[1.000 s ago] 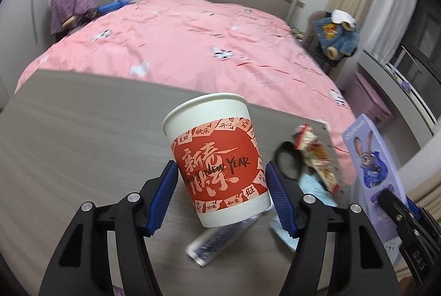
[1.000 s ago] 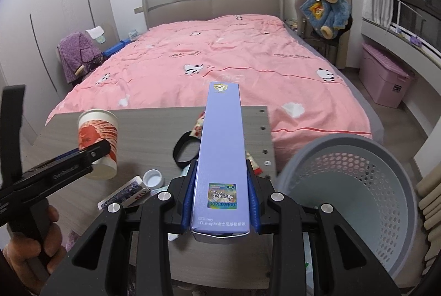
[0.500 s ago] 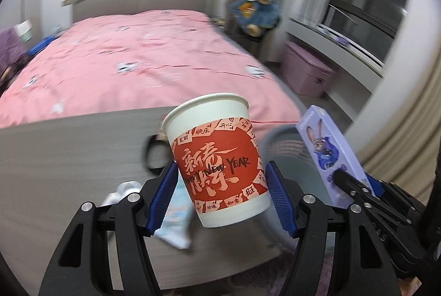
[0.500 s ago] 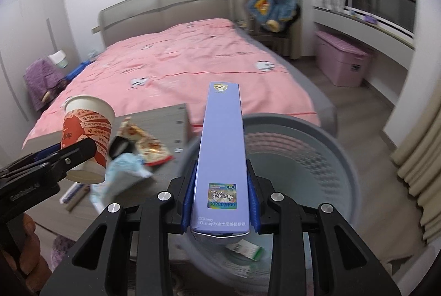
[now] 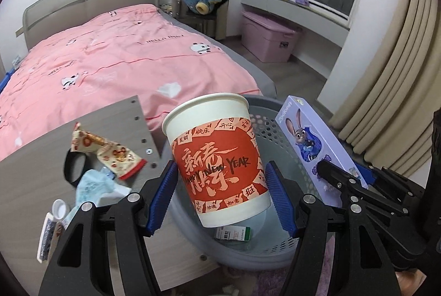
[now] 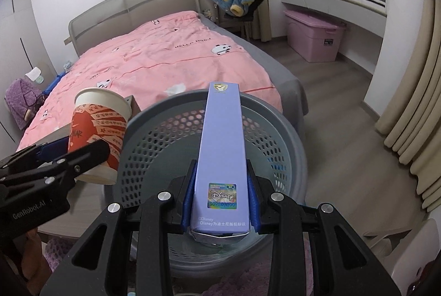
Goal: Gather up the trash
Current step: 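Carry the cup and box over the basket and open both tools to drop them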
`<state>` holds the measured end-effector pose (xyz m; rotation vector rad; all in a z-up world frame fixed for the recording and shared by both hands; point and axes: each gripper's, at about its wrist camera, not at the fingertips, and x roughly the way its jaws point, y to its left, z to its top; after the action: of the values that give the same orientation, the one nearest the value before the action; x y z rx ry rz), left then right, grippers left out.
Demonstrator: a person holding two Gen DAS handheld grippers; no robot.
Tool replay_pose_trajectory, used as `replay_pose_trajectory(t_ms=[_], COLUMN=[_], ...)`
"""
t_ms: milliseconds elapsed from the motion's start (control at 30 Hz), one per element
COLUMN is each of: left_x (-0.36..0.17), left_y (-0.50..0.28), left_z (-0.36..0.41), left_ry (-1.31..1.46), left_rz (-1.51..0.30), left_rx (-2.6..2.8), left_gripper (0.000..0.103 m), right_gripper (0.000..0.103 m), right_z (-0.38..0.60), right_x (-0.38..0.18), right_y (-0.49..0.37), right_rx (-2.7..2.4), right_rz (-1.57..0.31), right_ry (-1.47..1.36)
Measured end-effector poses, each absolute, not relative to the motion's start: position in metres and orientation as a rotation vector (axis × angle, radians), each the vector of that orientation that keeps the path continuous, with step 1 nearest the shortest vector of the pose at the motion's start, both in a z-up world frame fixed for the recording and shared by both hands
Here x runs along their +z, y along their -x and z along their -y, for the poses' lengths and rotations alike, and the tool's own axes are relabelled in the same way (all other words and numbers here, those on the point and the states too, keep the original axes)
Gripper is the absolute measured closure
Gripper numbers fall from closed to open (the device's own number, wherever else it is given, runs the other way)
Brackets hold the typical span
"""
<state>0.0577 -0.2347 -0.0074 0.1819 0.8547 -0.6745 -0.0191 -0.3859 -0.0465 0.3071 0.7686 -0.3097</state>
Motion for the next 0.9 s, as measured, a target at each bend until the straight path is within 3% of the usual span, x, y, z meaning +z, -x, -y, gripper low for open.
replay_pose_trajectory(t_ms=[433,900], left_x=[-0.018,-0.018], left_y=[-0.067,-0.074], left_z=[0.253,0.241], left_ry=[-0.231,-0.204], left_rz=[-0.88,-0.898], left_rx=[-0.672,-0.629], left_gripper=[0.04,0.034], right_gripper=[0.071,0.057], right_z=[0.398,0.396], right_x=[-0.058,-0.056], right_y=[0.01,0.017], right_rx=[-0.288,-0.312], right_rz=[-0.802,-0.783], right_ry=[-0.332,-0.329])
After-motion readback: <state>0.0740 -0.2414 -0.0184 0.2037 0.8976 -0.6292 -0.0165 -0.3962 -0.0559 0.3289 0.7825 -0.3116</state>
